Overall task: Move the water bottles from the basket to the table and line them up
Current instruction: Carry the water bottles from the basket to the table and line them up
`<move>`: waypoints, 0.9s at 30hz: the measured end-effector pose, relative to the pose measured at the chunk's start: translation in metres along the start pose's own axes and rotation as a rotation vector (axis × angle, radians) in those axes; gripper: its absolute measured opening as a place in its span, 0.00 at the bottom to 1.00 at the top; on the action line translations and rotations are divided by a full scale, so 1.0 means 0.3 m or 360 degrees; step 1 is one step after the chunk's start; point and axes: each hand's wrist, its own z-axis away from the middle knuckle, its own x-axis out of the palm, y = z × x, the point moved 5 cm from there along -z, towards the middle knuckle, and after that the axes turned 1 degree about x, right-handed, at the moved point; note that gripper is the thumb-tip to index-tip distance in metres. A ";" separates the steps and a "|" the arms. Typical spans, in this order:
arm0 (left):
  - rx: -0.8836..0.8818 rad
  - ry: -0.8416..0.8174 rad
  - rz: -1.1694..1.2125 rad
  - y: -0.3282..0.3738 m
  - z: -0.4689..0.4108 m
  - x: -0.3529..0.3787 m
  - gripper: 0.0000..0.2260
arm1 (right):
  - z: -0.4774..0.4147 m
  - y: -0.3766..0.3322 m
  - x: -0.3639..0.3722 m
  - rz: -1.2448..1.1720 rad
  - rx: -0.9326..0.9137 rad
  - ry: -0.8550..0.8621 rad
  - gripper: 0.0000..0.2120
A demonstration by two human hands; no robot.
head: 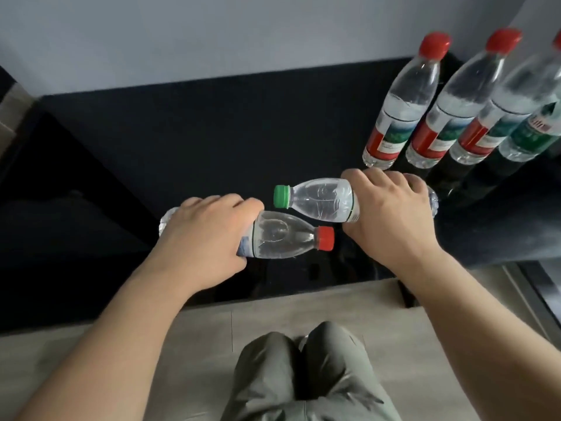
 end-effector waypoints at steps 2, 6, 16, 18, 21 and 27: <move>0.0012 0.0049 0.0009 0.023 0.007 0.042 0.22 | 0.024 0.014 0.034 0.0015 -0.0025 0.0080 0.33; 0.0009 0.0154 0.0075 0.073 0.035 0.053 0.23 | 0.068 0.038 0.043 -0.0005 -0.0015 0.0217 0.32; -0.0067 0.0575 0.1128 0.124 0.023 -0.046 0.28 | 0.068 0.097 -0.077 -0.0809 0.0288 0.0191 0.27; -0.0146 0.0642 0.1394 0.131 0.010 -0.039 0.27 | 0.070 0.108 -0.078 -0.1143 0.0385 0.0187 0.26; -0.0250 0.0761 0.1832 0.139 -0.018 -0.005 0.25 | 0.072 0.118 -0.058 -0.1690 0.0528 0.0141 0.25; -0.0376 0.0875 0.2286 0.159 -0.066 0.087 0.25 | 0.075 0.105 0.024 -0.2397 0.0719 0.0041 0.29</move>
